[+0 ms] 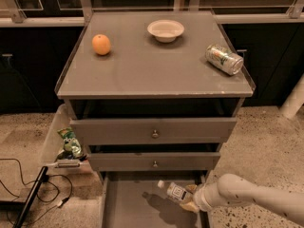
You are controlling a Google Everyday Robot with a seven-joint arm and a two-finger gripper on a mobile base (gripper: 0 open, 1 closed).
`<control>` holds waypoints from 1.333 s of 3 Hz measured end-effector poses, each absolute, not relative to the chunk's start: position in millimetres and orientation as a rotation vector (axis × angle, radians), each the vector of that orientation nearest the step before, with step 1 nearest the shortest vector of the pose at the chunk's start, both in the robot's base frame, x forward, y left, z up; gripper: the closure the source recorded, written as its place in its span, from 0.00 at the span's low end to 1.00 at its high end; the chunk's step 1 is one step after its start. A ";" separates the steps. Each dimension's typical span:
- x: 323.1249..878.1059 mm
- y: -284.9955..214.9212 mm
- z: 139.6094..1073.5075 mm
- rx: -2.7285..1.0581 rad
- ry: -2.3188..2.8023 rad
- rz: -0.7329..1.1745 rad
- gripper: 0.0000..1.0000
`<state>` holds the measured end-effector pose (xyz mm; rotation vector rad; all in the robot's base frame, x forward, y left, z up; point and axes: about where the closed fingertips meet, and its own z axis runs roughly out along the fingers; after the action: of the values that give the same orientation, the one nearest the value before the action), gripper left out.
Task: Place blue plastic bottle into bottom drawer
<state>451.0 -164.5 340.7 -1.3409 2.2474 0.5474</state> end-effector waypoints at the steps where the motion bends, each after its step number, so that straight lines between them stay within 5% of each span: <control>1: 468.8 -172.6 279.6 -1.316 2.270 0.554 1.00; 4: 466.1 -164.8 194.7 -1.323 2.185 0.627 1.00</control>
Offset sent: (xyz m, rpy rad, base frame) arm 0.0105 -0.0059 -0.0483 -0.0040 0.0143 -0.0054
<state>466.1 -164.8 194.7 -1.3233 2.1848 0.6270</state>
